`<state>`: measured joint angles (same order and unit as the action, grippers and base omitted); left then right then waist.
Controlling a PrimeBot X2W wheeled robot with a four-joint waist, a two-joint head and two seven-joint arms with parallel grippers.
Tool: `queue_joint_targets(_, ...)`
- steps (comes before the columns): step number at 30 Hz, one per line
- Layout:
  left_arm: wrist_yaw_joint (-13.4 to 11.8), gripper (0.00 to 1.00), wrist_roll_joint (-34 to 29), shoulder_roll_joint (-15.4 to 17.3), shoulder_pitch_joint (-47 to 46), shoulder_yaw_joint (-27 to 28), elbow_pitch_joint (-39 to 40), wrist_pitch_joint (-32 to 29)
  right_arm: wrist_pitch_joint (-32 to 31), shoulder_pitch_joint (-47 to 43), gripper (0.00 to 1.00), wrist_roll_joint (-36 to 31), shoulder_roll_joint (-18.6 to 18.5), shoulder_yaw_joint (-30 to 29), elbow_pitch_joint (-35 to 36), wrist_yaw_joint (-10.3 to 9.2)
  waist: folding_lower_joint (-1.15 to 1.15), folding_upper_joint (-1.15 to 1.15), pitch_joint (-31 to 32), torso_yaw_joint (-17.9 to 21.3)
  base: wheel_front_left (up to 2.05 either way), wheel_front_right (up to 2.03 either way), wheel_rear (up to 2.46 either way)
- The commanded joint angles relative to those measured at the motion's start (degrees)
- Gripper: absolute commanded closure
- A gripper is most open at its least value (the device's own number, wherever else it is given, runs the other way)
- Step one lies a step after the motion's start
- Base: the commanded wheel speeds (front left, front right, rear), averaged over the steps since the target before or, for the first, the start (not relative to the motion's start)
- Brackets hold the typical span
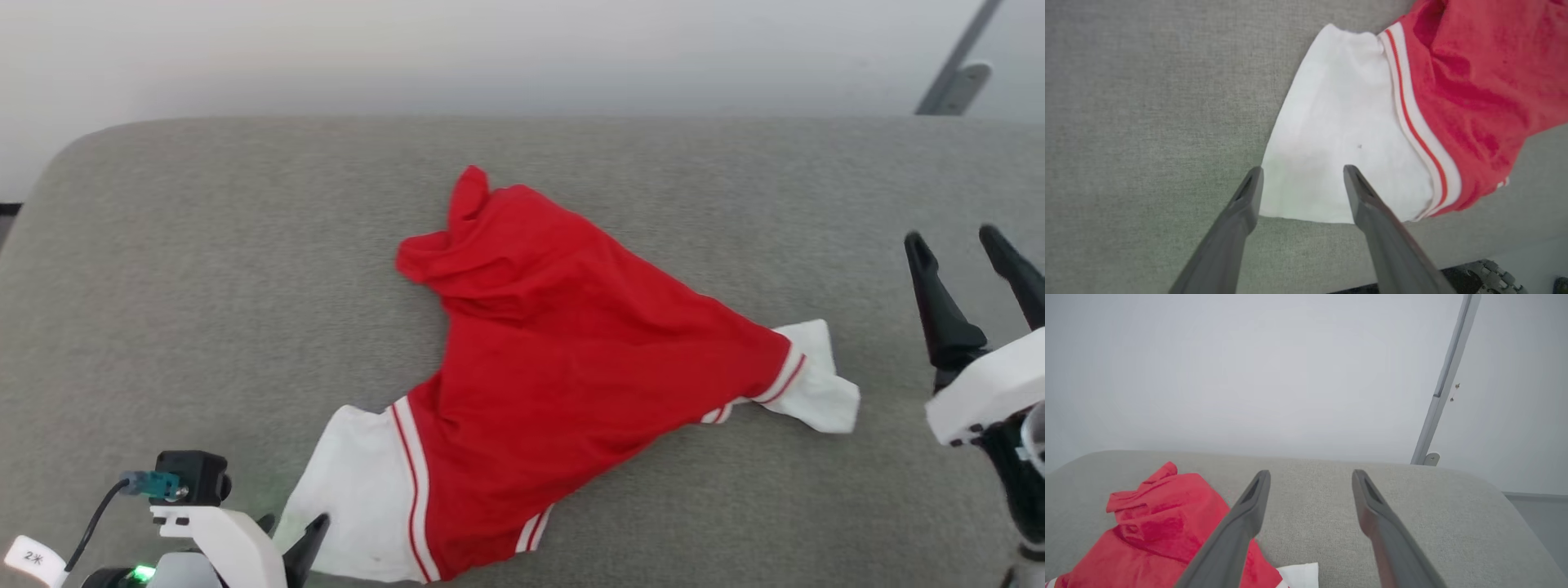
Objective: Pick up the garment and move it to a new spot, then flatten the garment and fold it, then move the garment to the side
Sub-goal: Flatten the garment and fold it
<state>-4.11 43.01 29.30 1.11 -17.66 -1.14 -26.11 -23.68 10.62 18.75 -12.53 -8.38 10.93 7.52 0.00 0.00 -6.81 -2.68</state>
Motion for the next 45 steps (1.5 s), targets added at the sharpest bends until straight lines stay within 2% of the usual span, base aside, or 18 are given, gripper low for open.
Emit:
queue_joint_targets(1, -0.5, 0.0, 0.4, 0.7, -1.0, -0.1, -1.0, -1.4, 2.9, 0.0, 0.0, -0.9, 1.5, 0.3, 0.9, -0.04, 0.0, 0.0, -0.4, 2.0, 0.0, 0.0, 0.0)
queue_joint_targets(7, -2.3, 0.0, -0.9, 2.9, -2.9, -0.9, -5.6, -6.4, 13.1, -1.7, 0.0, -3.7, 5.2, 2.3, 2.4, -0.04, 0.0, 0.0, -1.5, 5.5, 0.0, 0.0, 0.0)
queue_joint_targets(12, -4.0, 0.0, -0.3, 3.5, -3.9, -1.6, -9.3, -10.9, 16.1, -3.5, 0.0, -4.2, 7.3, 3.3, 1.7, -0.04, 0.0, 0.0, -2.1, 7.6, 0.0, 0.0, 0.0)
queue_joint_targets(16, -4.6, 0.0, 2.5, 1.3, -4.6, -1.9, -11.9, -14.4, 16.1, -4.7, 0.0, -3.6, 7.8, 3.7, 1.3, -0.04, 0.0, 0.0, -2.6, 8.5, 0.0, 0.0, 0.0)
queue_joint_targets(21, -4.6, 0.0, 6.8, -4.1, -5.1, -4.3, -11.4, -19.6, 14.5, -5.3, 0.0, -2.8, 7.2, 4.2, 0.9, -0.04, 0.0, 0.0, -3.1, 8.8, 0.0, 0.0, 0.0)
queue_joint_targets(26, -4.0, 0.0, 5.8, -5.7, -6.8, -6.9, -11.3, -21.5, 12.5, -4.3, 0.0, -1.8, 5.2, 5.2, -0.2, -0.04, 0.0, 0.0, -3.8, 8.0, 0.0, 0.0, 0.0)
queue_joint_targets(27, -2.8, 0.56, 5.3, -5.4, -7.2, -8.0, -11.2, -21.8, 12.0, -3.8, 0.0, -1.2, 5.0, 5.5, -0.8, -0.04, 0.0, 0.0, -4.0, 7.9, 0.0, 0.0, 0.0)
queue_joint_targets(28, -2.7, 1.0, 5.5, -5.6, -7.6, -8.1, -11.4, -21.5, 11.2, -3.5, 0.0, -0.7, 4.6, 5.8, -1.7, -0.04, 0.0, 0.0, -4.2, 7.6, 0.0, 0.0, 0.0)
queue_joint_targets(31, -1.3, 1.0, 4.3, -5.1, -9.1, -8.7, -11.8, -20.7, 7.9, -1.9, 0.0, 1.0, 2.3, 7.4, -5.2, -0.04, 0.0, 0.0, -4.9, 7.0, 0.0, 0.0, 0.0)
queue_joint_targets(35, -0.8, 1.0, 3.4, -3.9, -11.5, -7.8, -12.7, -19.2, 3.5, 0.3, 0.0, 3.3, -0.6, 9.3, -9.2, -0.03, 0.0, 0.0, -5.8, 5.9, 0.0, 0.0, 0.0)
queue_joint_targets(41, 0.3, 1.0, 2.4, -4.3, -15.2, -7.1, -14.6, -16.4, -7.0, 3.8, 0.0, 8.0, -7.8, 13.3, -16.0, -0.04, 0.0, 0.0, -7.5, 3.2, 0.0, 0.0, 0.0)
queue_joint_targets(45, 0.9, 1.0, 2.8, -5.2, -16.7, -7.0, -15.6, -15.2, -10.8, 6.5, 0.0, 10.4, -10.0, 14.7, -19.2, -0.04, 0.0, 0.0, -8.4, 1.8, 0.0, 0.0, 0.0)
